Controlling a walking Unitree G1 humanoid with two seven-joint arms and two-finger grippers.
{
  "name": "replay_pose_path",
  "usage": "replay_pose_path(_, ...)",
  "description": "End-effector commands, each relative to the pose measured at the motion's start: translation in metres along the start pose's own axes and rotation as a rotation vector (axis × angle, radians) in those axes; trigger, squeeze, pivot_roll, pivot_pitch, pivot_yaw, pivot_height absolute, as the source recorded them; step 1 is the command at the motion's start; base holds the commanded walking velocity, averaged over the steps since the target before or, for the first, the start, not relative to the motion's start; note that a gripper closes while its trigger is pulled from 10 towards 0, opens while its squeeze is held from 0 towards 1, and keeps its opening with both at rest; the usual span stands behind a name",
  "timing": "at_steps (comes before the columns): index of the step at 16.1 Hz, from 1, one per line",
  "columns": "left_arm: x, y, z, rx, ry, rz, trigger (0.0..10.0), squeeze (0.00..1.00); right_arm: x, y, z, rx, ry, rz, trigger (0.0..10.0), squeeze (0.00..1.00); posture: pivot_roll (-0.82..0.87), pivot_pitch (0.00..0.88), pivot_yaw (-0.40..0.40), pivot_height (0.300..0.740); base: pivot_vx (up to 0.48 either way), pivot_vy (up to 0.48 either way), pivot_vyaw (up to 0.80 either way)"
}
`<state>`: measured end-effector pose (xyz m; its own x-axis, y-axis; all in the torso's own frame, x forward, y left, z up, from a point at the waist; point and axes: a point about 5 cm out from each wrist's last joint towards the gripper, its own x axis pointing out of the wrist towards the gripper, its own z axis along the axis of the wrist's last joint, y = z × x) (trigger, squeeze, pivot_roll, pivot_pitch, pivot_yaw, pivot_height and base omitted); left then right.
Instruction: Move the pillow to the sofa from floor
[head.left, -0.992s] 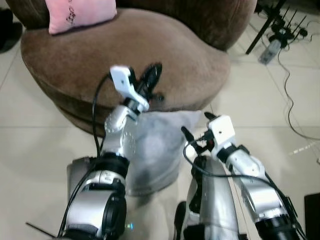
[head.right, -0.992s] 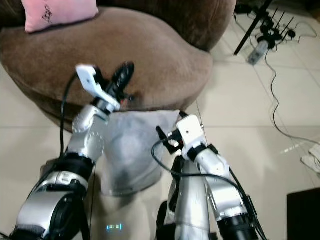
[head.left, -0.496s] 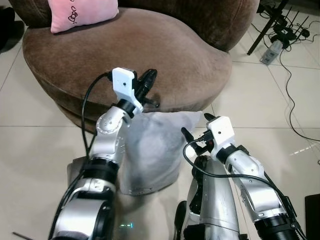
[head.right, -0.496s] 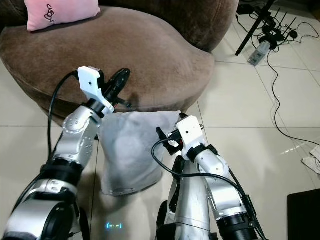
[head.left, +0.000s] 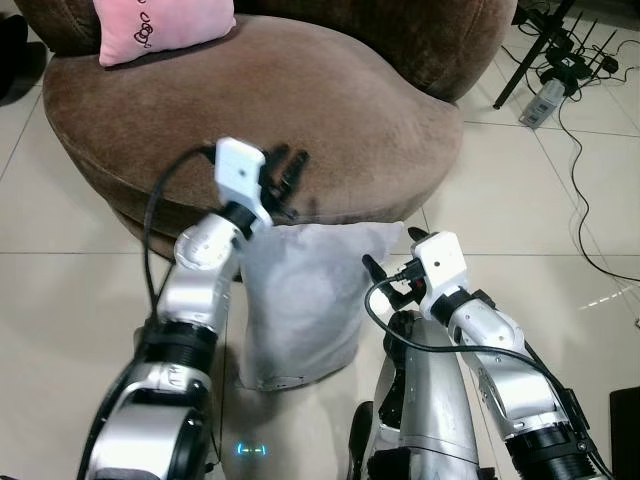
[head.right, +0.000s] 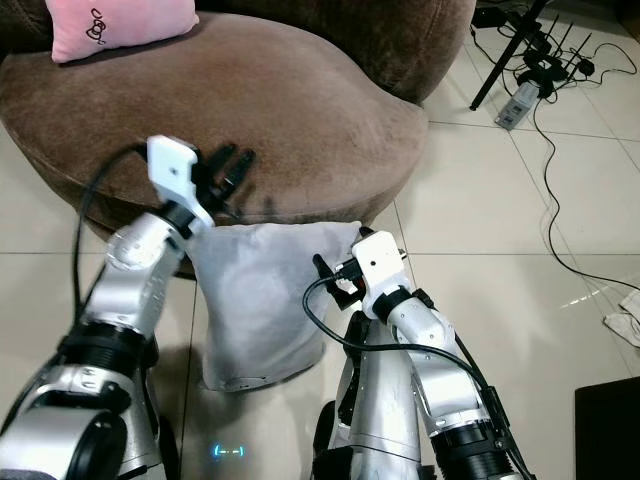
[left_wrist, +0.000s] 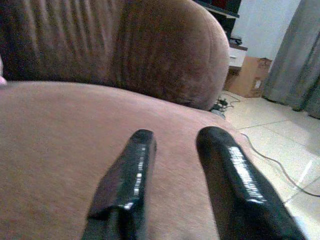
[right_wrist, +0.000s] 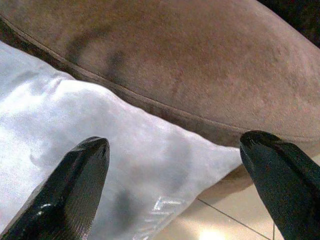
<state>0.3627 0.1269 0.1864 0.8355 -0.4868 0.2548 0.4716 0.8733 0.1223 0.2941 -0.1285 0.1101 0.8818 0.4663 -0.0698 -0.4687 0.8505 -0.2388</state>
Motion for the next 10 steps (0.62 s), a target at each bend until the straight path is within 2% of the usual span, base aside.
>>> replay_pose_path(1,0.0026,-0.0076,-0.0003,0.018,0.011,-0.034,10.0,1.00,-0.0035,-0.0043,-0.0069,0.004,0.023,-0.020,10.0,0.00,-0.07,0.184,-0.172,0.416,0.000,0.000,0.00)
replay_pose_path(3,-0.0004,-0.0127,-0.0081,0.034,0.037,-0.038,10.0,1.00,-0.0037,-0.0046,-0.0074,0.003,0.025,-0.023,10.0,0.00,-0.07,0.184,-0.172,0.416,0.000,0.000,0.00)
replay_pose_path(7,-0.0007,-0.0135,-0.0006,0.035,-0.005,-0.039,10.0,1.00,-0.0043,-0.0060,-0.0077,0.000,0.024,-0.027,10.0,0.00,-0.08,0.191,-0.177,0.416,0.000,0.000,0.00)
replay_pose_path(10,-0.0052,-0.0175,-0.0022,0.056,0.017,-0.097,10.0,1.00,-0.0045,-0.0063,-0.0078,-0.003,0.022,-0.027,10.0,0.00,-0.08,0.197,-0.174,0.416,0.000,0.000,0.00)
